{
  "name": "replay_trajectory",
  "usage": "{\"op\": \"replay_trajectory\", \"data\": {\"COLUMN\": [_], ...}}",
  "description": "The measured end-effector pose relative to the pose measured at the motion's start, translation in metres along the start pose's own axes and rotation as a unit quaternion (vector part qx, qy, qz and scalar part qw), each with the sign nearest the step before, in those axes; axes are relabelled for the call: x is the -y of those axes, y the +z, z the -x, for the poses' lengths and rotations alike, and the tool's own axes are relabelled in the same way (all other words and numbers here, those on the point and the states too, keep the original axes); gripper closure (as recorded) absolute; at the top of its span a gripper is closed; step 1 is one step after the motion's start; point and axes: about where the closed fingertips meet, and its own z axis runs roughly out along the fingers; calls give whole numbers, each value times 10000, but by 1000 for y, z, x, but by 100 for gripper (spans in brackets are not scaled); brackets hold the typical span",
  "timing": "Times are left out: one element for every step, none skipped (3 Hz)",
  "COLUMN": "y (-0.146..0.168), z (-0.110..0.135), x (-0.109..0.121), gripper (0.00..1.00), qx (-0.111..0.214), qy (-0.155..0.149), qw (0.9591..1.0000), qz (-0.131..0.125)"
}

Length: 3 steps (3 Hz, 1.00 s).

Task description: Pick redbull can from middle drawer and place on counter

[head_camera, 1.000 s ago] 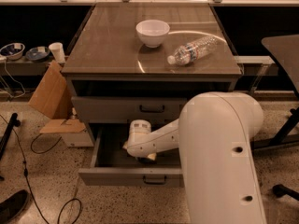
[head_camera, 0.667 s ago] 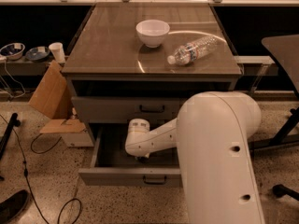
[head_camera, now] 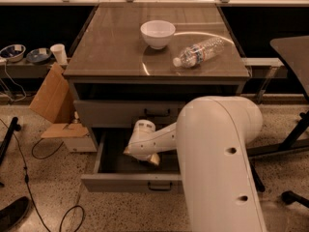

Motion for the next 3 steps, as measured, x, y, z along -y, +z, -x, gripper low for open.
{"op": "replay_trajectory", "data": {"y": [4, 4, 7], "z": [0, -2, -6], "x": [-2, -6, -9], "gripper": [0, 0, 0], "qx": [110, 178, 291], "qy": [21, 249, 725], "qw": [9999, 9995, 9968], "qz": [31, 63, 175]}}
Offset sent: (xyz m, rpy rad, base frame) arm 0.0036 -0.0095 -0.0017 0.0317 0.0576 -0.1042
